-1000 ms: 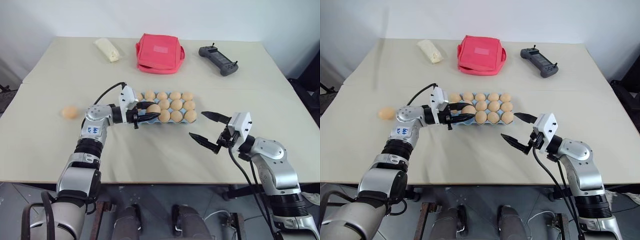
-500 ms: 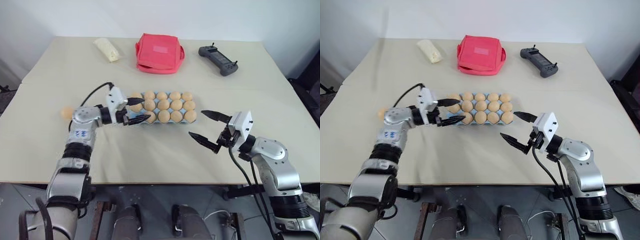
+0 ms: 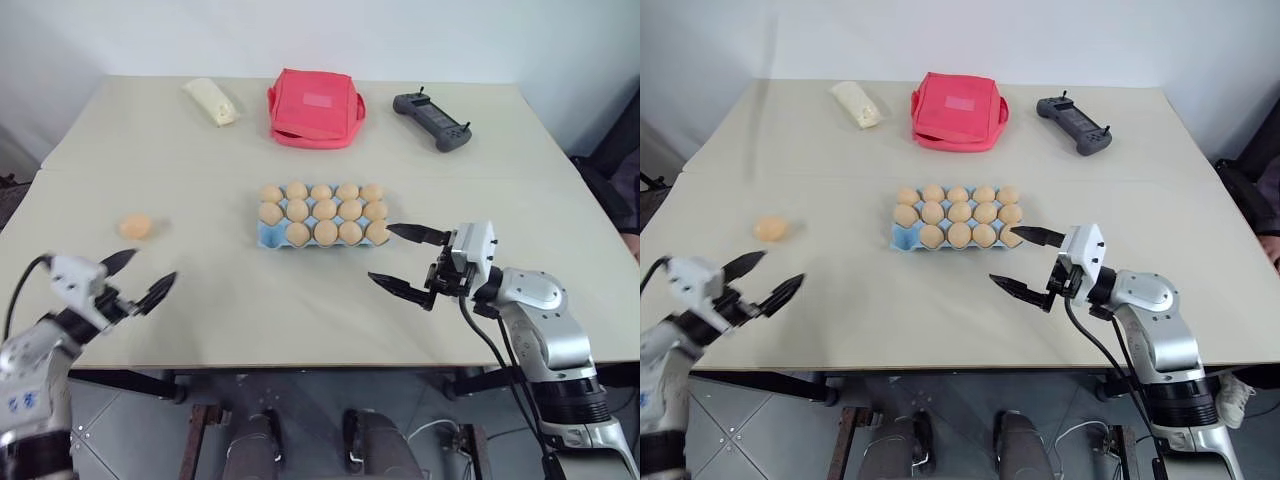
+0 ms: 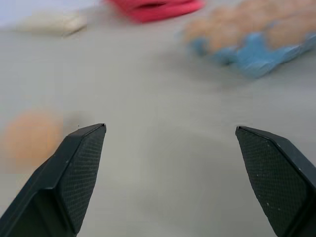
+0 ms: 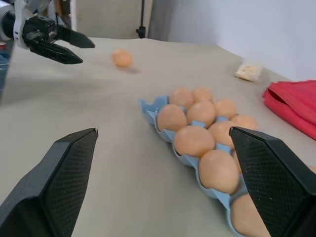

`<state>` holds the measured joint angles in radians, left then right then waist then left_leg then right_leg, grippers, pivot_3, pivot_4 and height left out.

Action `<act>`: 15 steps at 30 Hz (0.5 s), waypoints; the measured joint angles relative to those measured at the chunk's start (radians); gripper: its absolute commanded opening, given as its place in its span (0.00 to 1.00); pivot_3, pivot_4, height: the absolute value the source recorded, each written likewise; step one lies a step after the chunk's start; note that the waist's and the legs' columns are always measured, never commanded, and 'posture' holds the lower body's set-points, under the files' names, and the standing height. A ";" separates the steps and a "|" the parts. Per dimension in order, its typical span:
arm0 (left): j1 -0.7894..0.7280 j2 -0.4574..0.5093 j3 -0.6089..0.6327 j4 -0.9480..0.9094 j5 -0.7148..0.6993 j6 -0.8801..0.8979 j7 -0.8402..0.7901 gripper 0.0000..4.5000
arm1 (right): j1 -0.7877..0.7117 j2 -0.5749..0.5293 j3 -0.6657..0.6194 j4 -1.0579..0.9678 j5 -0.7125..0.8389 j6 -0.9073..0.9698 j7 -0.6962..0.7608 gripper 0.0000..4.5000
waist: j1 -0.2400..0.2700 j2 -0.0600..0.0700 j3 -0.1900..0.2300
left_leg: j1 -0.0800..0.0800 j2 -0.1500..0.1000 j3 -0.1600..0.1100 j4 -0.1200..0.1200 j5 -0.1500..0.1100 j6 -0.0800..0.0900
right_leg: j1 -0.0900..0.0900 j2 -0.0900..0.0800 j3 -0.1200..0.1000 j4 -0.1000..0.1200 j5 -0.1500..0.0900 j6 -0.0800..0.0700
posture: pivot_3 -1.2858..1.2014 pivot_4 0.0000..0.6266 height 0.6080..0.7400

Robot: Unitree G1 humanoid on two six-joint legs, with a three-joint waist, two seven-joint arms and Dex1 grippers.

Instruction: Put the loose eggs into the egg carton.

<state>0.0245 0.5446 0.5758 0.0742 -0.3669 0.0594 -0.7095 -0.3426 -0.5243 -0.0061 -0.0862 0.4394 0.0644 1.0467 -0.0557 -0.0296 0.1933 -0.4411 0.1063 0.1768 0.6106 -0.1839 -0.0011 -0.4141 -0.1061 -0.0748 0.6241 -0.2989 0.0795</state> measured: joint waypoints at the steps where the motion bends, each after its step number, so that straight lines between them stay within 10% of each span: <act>1: 0.038 -0.029 0.027 -0.015 -0.002 -0.003 0.039 0.99 | -0.001 0.002 0.003 0.006 0.000 -0.002 0.009 1.00 | 0.000 0.000 0.000 | -0.001 0.000 0.000 -0.001 0.000 0.000 | 0.000 0.000 0.000 -0.001 0.000 0.000 | 0.52 0.24 1.00; 15: -0.027 -0.039 0.097 -0.007 -0.045 0.004 0.285 0.99 | -0.034 0.003 0.003 0.057 -0.010 -0.006 0.033 1.00 | 0.003 -0.001 -0.001 | -0.002 -0.003 0.002 -0.008 0.000 0.000 | -0.004 0.001 0.002 -0.008 0.002 -0.005 | 0.52 0.24 1.00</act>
<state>-0.0026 0.5058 0.6731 0.0671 -0.4120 0.0637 -0.4249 -0.3764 -0.5215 -0.0031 -0.0294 0.4293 0.0587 1.0797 -0.0529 -0.0310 0.1925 -0.4433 0.1029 0.1786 0.6028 -0.1841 -0.0015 -0.4183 -0.1047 -0.0730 0.6162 -0.2970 0.0749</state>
